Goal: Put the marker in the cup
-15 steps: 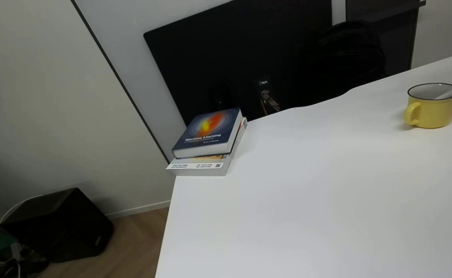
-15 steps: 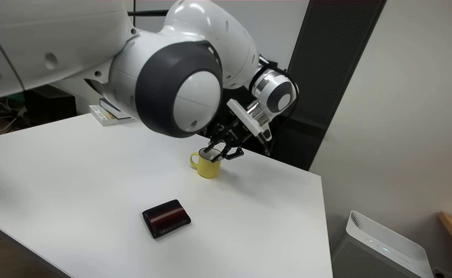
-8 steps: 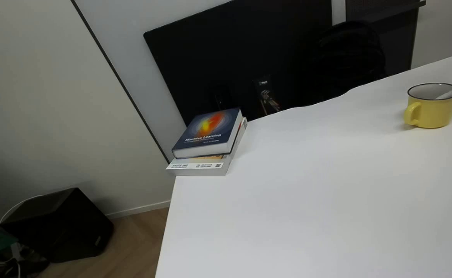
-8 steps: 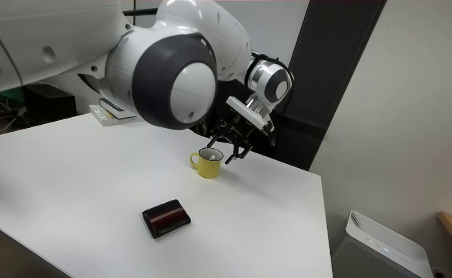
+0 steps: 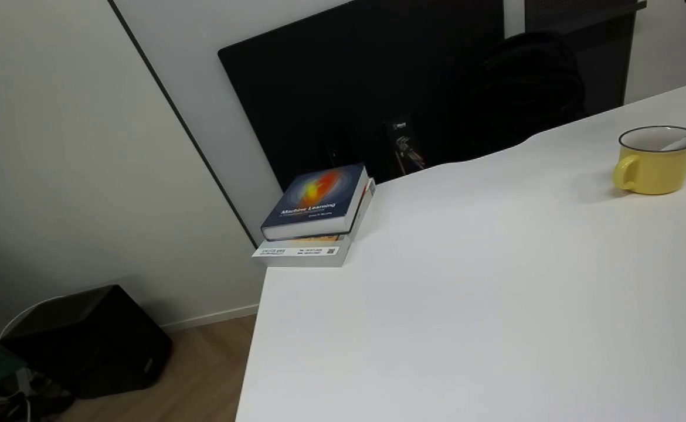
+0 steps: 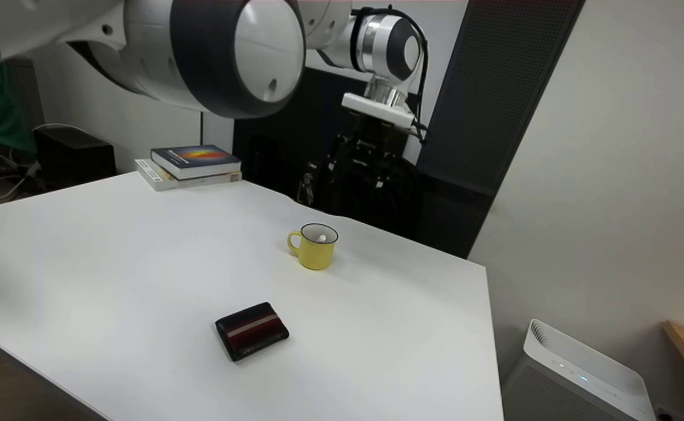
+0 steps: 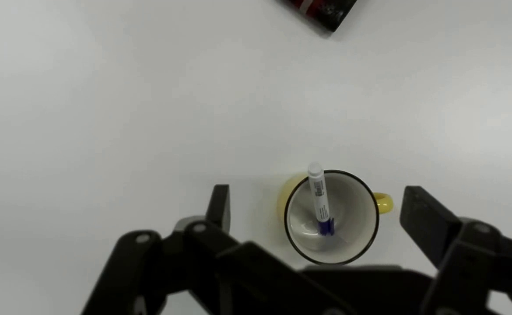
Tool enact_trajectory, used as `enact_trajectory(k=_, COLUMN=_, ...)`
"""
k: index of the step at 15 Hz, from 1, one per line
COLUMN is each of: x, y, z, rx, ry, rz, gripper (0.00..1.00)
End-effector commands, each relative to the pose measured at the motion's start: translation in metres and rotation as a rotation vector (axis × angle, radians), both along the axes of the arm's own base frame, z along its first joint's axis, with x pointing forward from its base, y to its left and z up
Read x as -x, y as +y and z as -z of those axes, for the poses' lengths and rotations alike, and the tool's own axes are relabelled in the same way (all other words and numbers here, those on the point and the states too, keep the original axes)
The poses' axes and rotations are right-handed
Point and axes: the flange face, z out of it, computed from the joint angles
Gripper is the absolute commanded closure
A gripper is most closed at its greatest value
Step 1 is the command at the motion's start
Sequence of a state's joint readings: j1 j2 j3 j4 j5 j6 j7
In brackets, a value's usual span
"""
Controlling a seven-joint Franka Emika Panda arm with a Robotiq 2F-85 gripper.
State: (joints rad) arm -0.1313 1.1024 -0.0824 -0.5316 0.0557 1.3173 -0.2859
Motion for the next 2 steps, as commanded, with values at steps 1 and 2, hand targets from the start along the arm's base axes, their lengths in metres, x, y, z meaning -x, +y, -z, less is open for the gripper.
enact_trajectory(k=1, x=-0.0001, y=0.0011, z=-0.0038, rx=0.004, ry=-0.004, rz=-0.006, gripper=0.0)
enact_trajectory(k=2, x=-0.0001, y=0.0004, z=-0.0037, rx=0.005, ry=-0.005, rz=-0.008, gripper=0.0)
